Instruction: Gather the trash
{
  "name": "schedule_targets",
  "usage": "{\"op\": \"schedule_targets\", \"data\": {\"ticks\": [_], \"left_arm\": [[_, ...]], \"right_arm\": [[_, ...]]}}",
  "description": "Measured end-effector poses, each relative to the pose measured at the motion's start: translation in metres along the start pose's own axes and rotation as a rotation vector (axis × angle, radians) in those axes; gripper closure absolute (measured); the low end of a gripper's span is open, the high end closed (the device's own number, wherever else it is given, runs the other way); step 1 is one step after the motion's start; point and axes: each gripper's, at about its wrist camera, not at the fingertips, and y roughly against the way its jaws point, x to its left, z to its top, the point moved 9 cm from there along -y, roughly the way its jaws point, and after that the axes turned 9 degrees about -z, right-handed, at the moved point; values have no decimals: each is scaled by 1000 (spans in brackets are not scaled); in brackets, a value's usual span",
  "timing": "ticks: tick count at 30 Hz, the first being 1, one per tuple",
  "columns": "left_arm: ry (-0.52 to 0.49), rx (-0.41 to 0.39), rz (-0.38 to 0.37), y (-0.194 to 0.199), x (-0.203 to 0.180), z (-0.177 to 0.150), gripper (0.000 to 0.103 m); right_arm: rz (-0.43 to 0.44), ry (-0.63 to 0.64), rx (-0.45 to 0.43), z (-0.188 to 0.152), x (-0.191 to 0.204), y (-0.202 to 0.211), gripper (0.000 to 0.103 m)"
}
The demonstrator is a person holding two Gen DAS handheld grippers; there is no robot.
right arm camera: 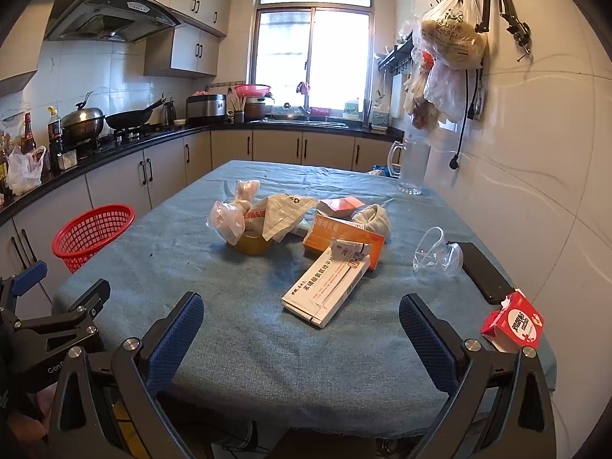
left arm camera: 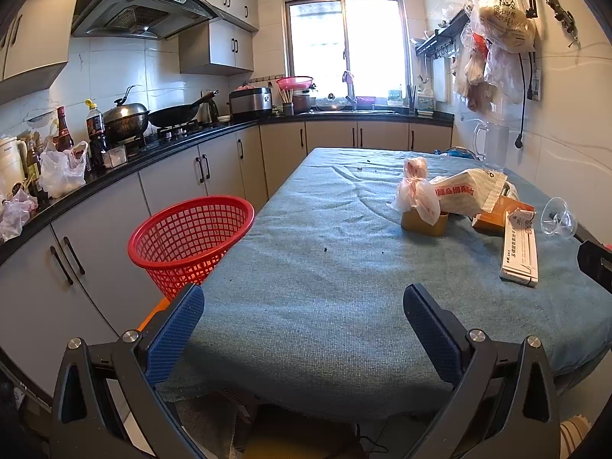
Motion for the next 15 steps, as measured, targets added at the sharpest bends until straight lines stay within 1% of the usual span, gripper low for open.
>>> {"op": "schedule_targets", "data": {"ticks": [6,9,15], "left_arm": [[0,12,-4,-1,0,-2,0],[0,19,-12,-2,-1,-3,0],[7,45,-53,-8,-4,-7,0]], "right_arm": [[13,-1,6,-1,0,-3,0],[37,-33,19,-1,-8,-7,0],[141,-117,82,-5,-19,-21,0]]}}
